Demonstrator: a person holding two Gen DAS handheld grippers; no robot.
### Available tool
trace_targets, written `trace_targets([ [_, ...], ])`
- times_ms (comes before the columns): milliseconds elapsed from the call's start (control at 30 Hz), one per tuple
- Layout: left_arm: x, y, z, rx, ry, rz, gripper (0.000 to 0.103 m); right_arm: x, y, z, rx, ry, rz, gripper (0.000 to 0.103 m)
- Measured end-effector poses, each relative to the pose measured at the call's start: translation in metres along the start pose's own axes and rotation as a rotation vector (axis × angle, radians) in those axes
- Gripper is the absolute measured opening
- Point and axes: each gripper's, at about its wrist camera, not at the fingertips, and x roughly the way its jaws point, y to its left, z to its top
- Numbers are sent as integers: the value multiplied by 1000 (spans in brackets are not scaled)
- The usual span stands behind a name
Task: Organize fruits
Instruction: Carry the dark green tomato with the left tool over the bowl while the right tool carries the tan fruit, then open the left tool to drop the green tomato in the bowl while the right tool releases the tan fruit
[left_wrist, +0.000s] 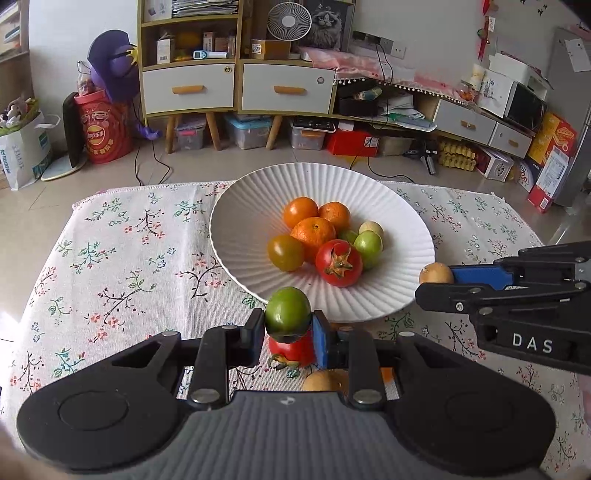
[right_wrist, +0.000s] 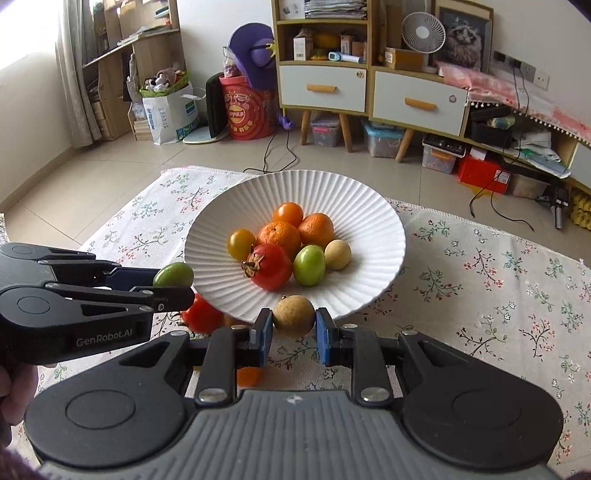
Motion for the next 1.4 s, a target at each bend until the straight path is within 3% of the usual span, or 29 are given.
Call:
trace_targets([
  [333,12,-2,8,42,-58,-17,23,22,-27,8,46,-60,-4,22],
  [967,23,-10,10,44,-50,-16,24,29,-32,2,-4,-85,10,23],
  [1167,23,-11,10,45,-55,-17,25,28,-32,2,8,-92,7,28],
  [1400,19,-11,8,57,-60,-23,38,25,-33,2,15,-98,11,39],
])
